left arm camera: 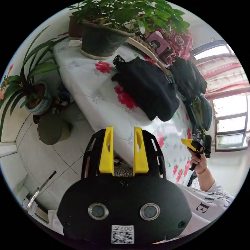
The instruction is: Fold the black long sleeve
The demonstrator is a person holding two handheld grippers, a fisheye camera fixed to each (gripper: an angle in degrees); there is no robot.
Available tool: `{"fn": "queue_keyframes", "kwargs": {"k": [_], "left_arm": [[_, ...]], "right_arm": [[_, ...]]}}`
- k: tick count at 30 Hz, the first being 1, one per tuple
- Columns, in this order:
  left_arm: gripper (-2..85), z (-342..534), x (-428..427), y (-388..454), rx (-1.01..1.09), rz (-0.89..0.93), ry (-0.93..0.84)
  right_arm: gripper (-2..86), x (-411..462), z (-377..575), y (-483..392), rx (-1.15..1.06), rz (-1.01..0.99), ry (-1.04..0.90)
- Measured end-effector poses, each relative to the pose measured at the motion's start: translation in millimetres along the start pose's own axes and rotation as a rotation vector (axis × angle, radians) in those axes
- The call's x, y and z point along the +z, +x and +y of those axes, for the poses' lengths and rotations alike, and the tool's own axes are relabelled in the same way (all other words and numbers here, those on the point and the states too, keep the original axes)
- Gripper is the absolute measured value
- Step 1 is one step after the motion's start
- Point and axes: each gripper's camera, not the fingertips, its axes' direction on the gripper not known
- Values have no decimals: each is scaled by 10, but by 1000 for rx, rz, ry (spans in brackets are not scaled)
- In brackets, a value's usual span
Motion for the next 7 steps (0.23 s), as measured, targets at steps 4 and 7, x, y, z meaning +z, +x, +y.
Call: {"fn": "queue_keyframes", "kwargs": {"k": [4, 7], "left_arm": [[94, 570, 267, 596, 168, -28, -95], [88, 679, 574, 1539, 491, 13, -265]], "right_arm": [[36, -367, 847, 175, -34, 469, -91], [19, -516, 1476, 231, -37, 823, -214]]}}
